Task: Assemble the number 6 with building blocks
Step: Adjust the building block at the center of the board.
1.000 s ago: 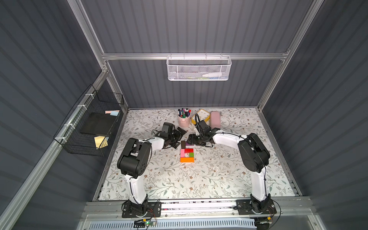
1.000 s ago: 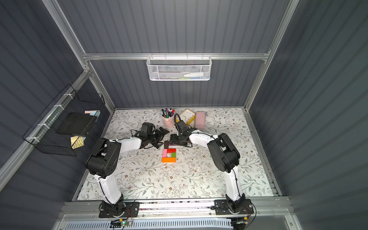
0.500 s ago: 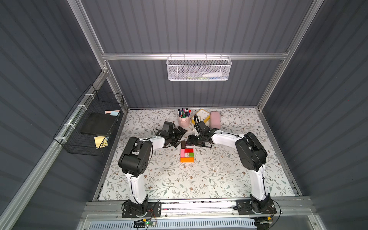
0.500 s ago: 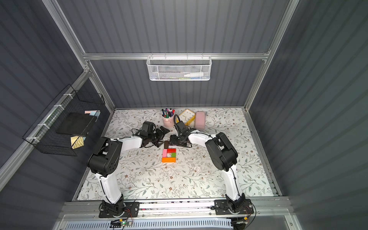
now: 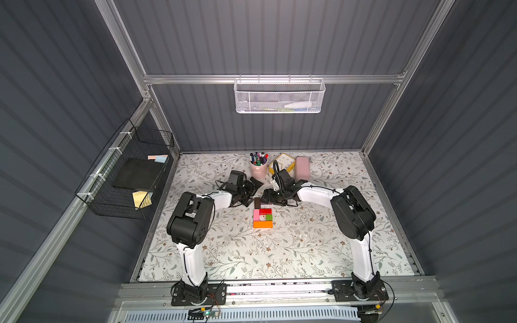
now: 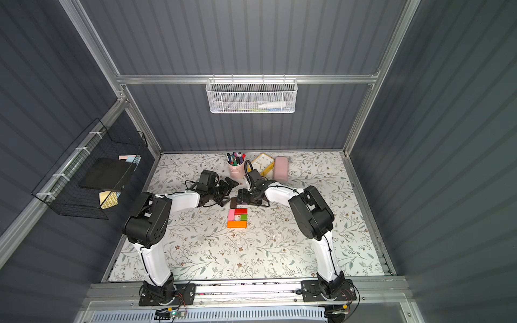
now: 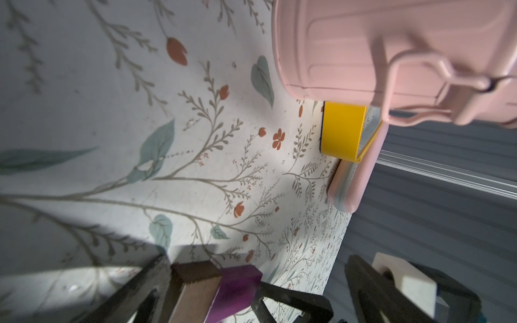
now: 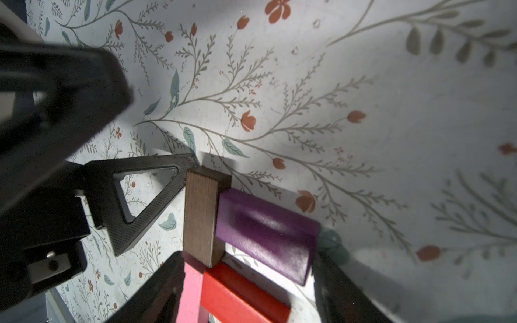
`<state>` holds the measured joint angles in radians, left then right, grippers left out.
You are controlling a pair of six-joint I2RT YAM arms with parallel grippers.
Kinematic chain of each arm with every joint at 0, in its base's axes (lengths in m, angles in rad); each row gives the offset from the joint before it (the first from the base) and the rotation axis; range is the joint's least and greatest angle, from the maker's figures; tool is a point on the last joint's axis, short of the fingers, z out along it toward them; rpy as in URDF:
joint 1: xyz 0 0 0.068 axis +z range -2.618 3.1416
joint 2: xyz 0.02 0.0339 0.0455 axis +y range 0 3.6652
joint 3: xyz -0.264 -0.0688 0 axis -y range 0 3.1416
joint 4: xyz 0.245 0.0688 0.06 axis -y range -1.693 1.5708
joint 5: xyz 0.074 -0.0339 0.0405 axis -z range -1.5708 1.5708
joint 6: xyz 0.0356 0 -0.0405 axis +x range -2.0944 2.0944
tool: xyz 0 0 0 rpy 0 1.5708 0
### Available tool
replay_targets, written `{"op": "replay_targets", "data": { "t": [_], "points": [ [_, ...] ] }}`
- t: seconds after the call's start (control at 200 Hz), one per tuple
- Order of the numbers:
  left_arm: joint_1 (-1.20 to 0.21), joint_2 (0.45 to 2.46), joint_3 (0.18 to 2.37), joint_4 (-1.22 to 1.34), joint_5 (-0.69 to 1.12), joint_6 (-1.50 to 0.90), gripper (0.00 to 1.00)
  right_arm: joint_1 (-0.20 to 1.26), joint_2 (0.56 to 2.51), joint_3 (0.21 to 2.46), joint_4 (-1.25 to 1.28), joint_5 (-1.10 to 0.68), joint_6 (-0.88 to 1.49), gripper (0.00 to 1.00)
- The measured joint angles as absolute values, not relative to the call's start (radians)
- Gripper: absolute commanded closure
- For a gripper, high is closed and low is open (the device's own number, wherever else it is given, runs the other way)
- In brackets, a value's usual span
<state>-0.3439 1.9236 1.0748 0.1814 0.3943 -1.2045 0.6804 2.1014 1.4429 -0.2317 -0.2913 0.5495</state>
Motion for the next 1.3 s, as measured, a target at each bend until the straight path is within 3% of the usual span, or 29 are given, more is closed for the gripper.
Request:
{"op": "replay_targets", "data": {
  "t": [0.85, 1.301],
  "points": [
    [-0.330, 1.915, 1.075, 0.159, 0.383, -1.190, 0.01, 0.678, 2.089, 1.414, -0.199, -0.253, 0.551, 0.26],
    [-0.292, 1.758, 1.053, -0.157, 0.144, -1.052, 0.01, 0.667, 1.762, 1.250, -0.116, -0.059, 0.522, 0.17]
  ]
}}
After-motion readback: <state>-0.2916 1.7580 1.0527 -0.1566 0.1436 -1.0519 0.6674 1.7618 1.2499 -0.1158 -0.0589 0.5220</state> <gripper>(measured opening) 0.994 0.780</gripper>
